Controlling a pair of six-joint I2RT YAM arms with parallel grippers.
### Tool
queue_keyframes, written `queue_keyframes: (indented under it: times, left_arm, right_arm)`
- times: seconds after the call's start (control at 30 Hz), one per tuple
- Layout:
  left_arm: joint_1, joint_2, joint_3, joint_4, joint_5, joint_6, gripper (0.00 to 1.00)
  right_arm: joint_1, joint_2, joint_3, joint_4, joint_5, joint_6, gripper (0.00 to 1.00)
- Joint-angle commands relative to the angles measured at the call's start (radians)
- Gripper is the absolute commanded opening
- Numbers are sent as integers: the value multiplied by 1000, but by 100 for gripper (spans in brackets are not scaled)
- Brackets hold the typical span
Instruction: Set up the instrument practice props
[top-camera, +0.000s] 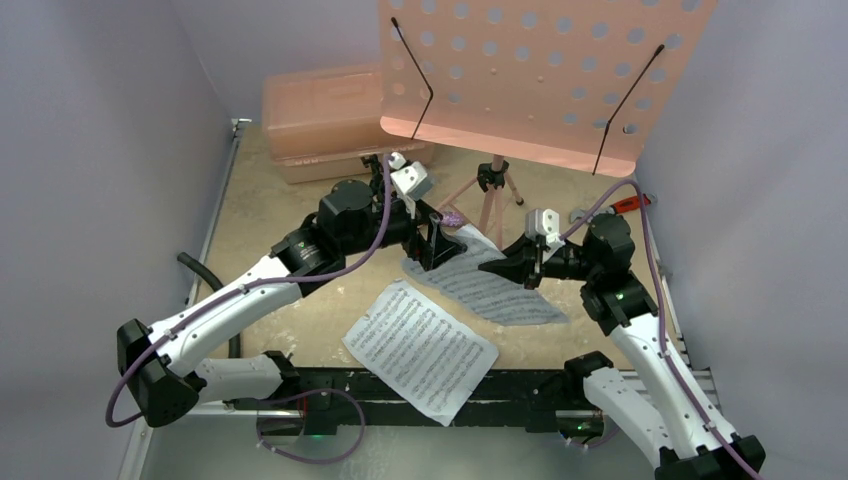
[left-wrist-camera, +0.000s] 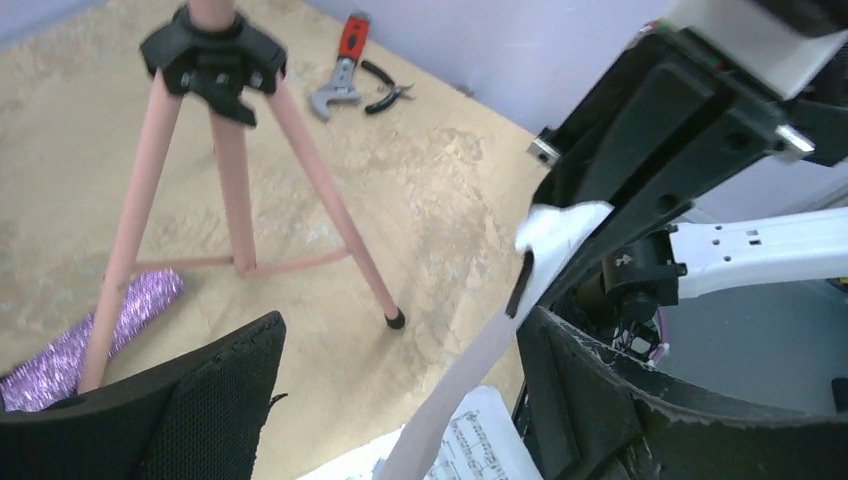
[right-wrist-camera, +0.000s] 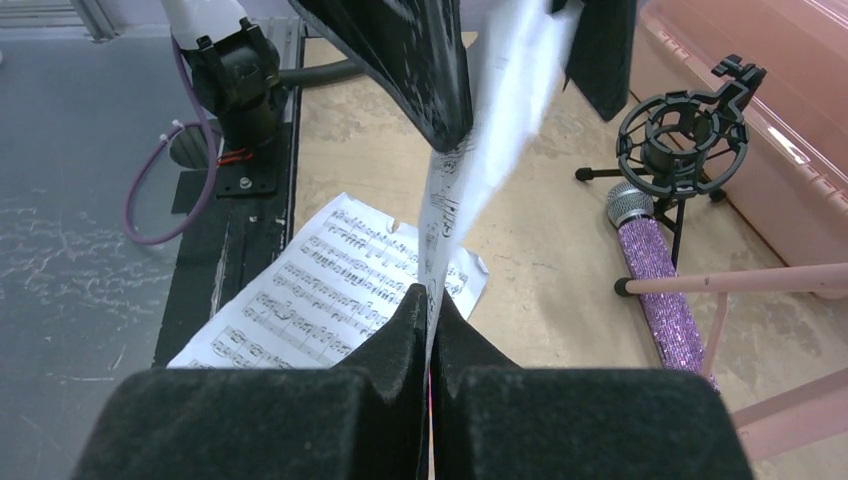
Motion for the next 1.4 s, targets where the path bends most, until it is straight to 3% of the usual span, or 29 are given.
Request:
queue_keyframes:
  times: [0.0, 0.33, 0.6, 0.73, 0.93, 1.37]
  left_arm:
    - [26, -17, -65, 63, -76, -161, 85]
    - [208, -200, -360, 252, -107, -390, 85]
    - [224, -439, -503, 257, -261, -406, 86]
    - [223, -551, -533, 243, -249, -368, 86]
    - [223, -648, -545, 303, -190, -209, 86]
    - [223, -570, -471, 386, 13, 87, 94]
  right_arm:
    - [6, -12, 6, 30, -6, 32, 0]
    - [5, -32, 5, 68, 2, 81, 0]
    - [6, -36, 8, 201, 9, 216, 0]
    - [7, -32, 14, 268, 21, 292, 0]
    - [6, -24, 154, 182, 99, 283, 0]
    - [7, 20, 392, 321, 267, 347, 0]
